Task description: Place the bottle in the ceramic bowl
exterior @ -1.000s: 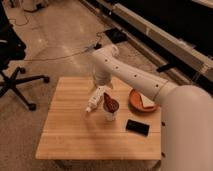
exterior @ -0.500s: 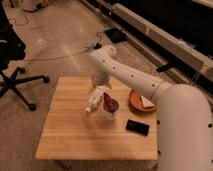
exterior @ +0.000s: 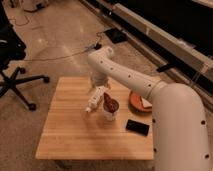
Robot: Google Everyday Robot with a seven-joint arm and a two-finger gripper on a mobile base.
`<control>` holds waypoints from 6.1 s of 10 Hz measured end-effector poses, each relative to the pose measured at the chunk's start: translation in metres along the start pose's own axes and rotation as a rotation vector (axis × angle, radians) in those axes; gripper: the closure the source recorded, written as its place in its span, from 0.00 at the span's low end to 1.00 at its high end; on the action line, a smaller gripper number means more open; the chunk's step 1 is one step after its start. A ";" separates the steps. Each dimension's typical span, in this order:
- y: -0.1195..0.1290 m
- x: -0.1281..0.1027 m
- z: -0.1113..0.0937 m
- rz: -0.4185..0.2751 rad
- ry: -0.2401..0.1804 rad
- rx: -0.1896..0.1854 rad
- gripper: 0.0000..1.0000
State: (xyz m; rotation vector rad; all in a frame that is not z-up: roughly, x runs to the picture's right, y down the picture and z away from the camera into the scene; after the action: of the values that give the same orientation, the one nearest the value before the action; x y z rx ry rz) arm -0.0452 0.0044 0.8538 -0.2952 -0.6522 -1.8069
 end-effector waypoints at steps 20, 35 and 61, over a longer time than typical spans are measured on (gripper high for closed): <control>0.018 0.033 0.039 0.015 0.031 -0.046 0.20; 0.017 0.050 0.054 0.056 0.077 -0.064 0.20; 0.016 0.068 0.060 0.089 0.161 -0.100 0.20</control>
State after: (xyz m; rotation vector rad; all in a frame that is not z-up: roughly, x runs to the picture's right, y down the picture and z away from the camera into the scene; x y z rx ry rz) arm -0.0602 -0.0193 0.9414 -0.2385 -0.4300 -1.7593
